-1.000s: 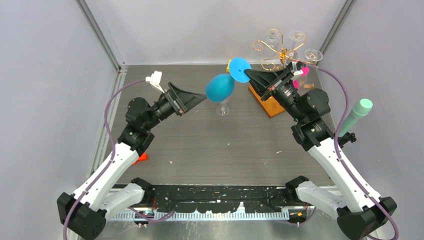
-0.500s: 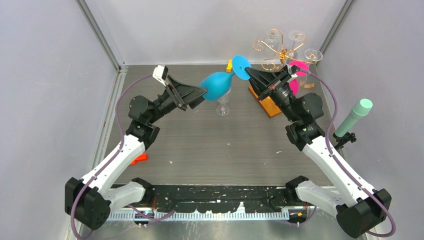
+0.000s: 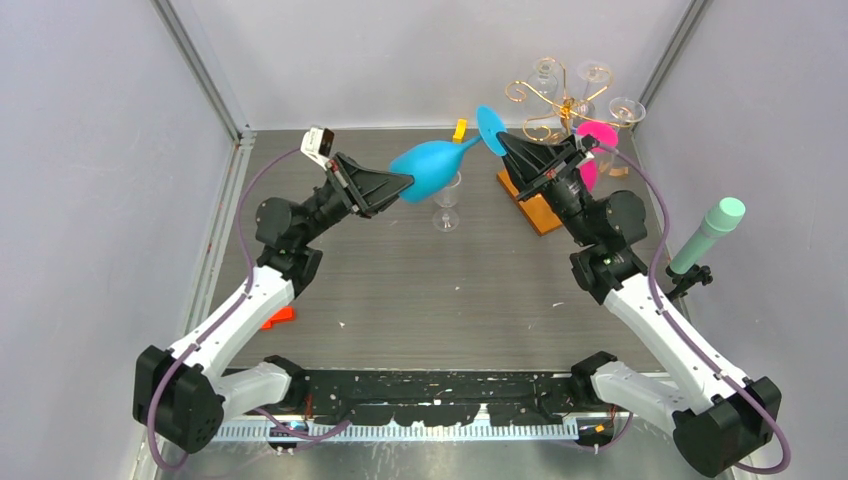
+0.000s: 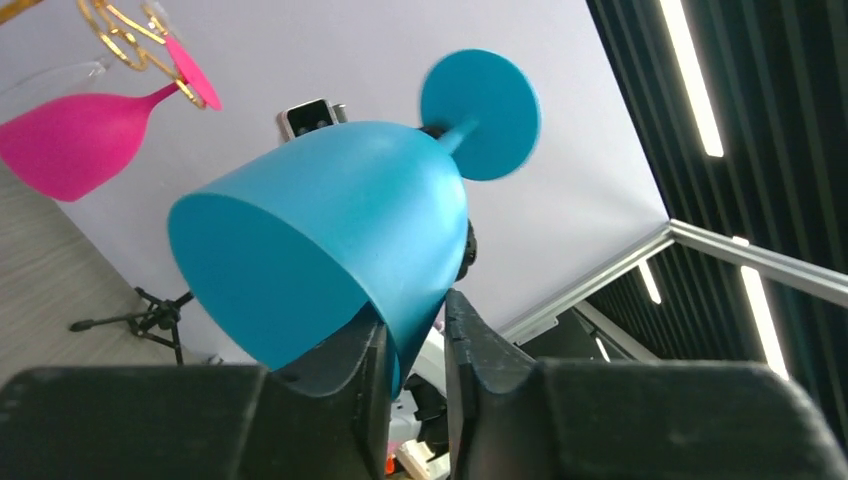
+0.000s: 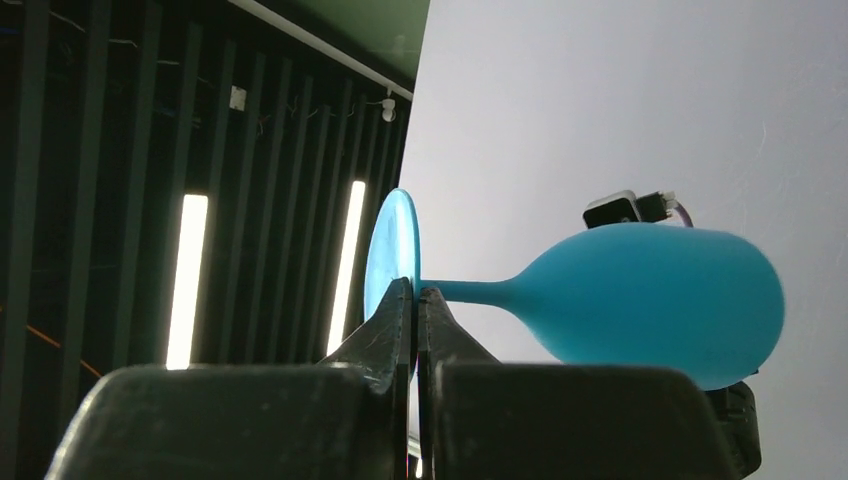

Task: Take the wine glass off the wine glass rack

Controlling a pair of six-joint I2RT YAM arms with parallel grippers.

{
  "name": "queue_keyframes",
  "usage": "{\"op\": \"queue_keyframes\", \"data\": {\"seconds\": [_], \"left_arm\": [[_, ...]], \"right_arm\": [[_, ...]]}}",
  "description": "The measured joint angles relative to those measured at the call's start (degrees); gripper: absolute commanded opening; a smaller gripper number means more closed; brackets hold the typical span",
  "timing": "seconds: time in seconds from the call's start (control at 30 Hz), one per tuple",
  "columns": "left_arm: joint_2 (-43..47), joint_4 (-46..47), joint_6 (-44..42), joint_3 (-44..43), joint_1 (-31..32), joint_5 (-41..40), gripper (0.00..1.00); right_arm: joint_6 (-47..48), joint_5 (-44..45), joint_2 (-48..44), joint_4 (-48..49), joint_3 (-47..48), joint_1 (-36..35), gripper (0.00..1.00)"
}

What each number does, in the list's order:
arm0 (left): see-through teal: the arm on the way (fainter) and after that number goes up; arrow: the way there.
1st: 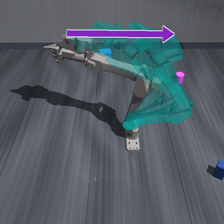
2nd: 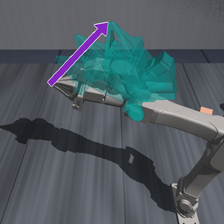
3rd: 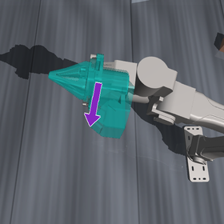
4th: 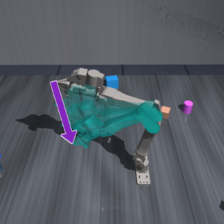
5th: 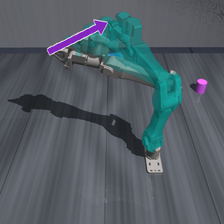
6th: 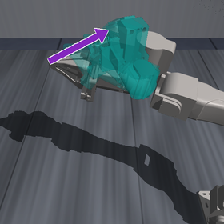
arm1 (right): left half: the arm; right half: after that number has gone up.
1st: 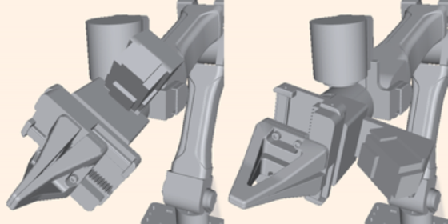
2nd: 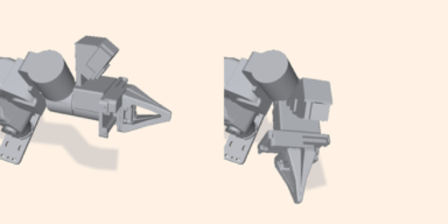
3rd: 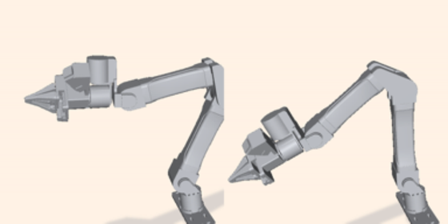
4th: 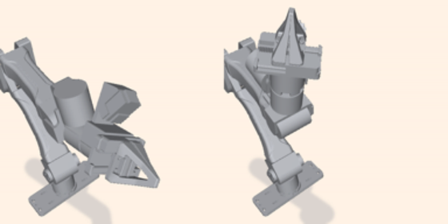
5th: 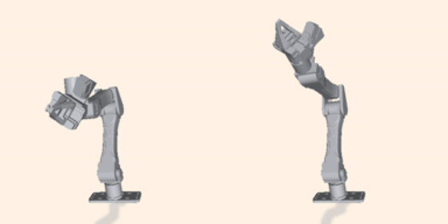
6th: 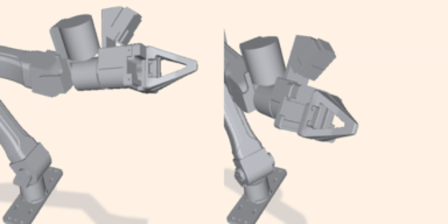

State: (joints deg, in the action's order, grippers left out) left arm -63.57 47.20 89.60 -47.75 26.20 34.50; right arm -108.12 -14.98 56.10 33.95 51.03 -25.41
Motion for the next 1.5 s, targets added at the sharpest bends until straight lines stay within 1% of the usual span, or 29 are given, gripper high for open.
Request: {"op": "queue_keyframes", "data": {"seconds": [0.03, 0.07, 0.13, 0.17, 0.2, 0.23, 0.27, 0.33, 0.37, 0.4, 0.47, 0.53, 0.57, 0.63, 0.73, 0.83, 0.93, 1.03, 1.07, 1.1, 1.17, 1.23, 1.37, 1.5], "left_arm": [[0.0, 0.5, -0.1, 0.0, 0.0, 0.1, 0.03], [0.2, 1.2, -0.1, 0.0, 0.0, 0.1, 0.0], [1.0, 3.3, 0.0, 0.0, 0.0, 0.0, 0.0], [1.7, 4.0, -0.2, 0.0, 0.0, -0.2, 0.0], [2.3, 4.2, -0.5, 0.0, -0.1, -0.2, 0.0], [2.8, 4.1, -1.3, 0.0, -0.2, -0.2, 0.0], [3.0, 3.9, -1.8, 0.0, -0.2, -0.2, 0.0], [3.7, 2.3, -3.8, -0.1, -0.2, -0.2, 0.0], [4.5, 0.3, -5.6, -0.5, -0.2, -0.2, 0.0], [5.2, -2.2, -7.7, -1.0, -0.3, -0.1, 0.0], [6.5, -8.2, -12.9, -2.7, -0.4, -0.2, 0.0], [8.1, -19.3, -21.2, -6.5, -0.4, -2.0, 0.0], [8.5, -23.2, -24.3, -8.2, -0.5, -2.9, 0.0], [9.2, -34.2, -32.3, -12.9, -0.4, -5.9, 0.0], [7.5, -50.2, -43.8, -21.2, -0.5, -10.2, 0.0], [2.7, -63.8, -54.0, -30.3, -0.5, -14.4, 0.0], [-3.5, -74.8, -61.9, -37.0, -0.5, -18.4, 0.0], [-11.4, -86.8, -68.5, -43.9, -0.5, -22.1, 0.0], [-15.4, -92.1, -71.1, -47.3, -0.4, -23.6, 0.0], [-16.3, -93.2, -71.8, -47.9, -0.4, -24.1, 0.0], [-21.6, -100.6, -75.1, -53.3, 0.3, -27.1, 0.0], [-26.4, -105.7, -77.7, -58.6, 1.4, -29.9, 0.0], [-33.5, -112.7, -81.2, -66.7, 3.3, -33.5, 0.0], [-39.3, -118.2, -83.2, -73.0, 4.6, -34.9, 0.0]], "right_arm": [[-0.7, 0.4, 0.1, 0.2, -0.3, 0.0, 0.0], [-1.3, 0.7, 0.2, 0.2, -0.5, 0.0, 0.0], [-2.5, 1.2, 0.9, 0.1, -1.2, 0.2, 0.01], [-3.2, 1.0, 1.3, 0.0, -1.4, 0.1, 0.08], [-3.8, 0.9, 1.6, 0.1, -1.5, 0.0, 0.13], [-4.2, 0.8, 1.8, 0.3, -1.5, 0.0, 0.25], [-4.3, 0.7, 1.9, 0.7, -1.5, 0.0, 0.31], [-2.8, 0.3, 2.0, 0.1, -1.5, 0.0, 0.5], [-2.2, 0.2, 2.2, -0.5, -1.6, 0.0, 0.54], [-1.1, 0.0, 2.4, -1.2, -1.6, 0.0, 0.6], [1.2, -0.4, 2.6, -3.5, -1.6, 0.0, 0.67], [4.6, -0.3, 2.4, -7.2, -1.4, 0.0, 0.69], [5.9, -0.2, 2.3, -8.8, -1.3, 0.0, 0.69], [9.8, 0.9, 1.9, -13.9, -0.5, 0.0, 0.69], [16.7, 3.0, 1.0, -22.2, 1.6, 0.0, 0.69], [22.7, 4.4, 1.0, -27.8, 4.2, 0.0, 0.69], [27.8, 4.9, 1.4, -33.0, 6.9, 0.0, 0.69], [32.9, 5.6, 2.6, -39.0, 10.0, 0.0, 0.69], [34.7, 6.0, 2.9, -41.3, 10.9, 0.0, 0.69], [35.5, 6.2, 3.0, -42.4, 11.2, 0.0, 0.69], [38.1, 7.3, 2.9, -45.8, 11.6, -0.1, 0.69], [40.1, 8.5, 2.8, -48.7, 11.8, -0.1, 0.68], [42.4, 10.1, 2.8, -52.8, 11.8, 0.0, 0.68], [43.6, 11.2, 2.3, -55.1, 11.9, 0.0, 0.68]]}}
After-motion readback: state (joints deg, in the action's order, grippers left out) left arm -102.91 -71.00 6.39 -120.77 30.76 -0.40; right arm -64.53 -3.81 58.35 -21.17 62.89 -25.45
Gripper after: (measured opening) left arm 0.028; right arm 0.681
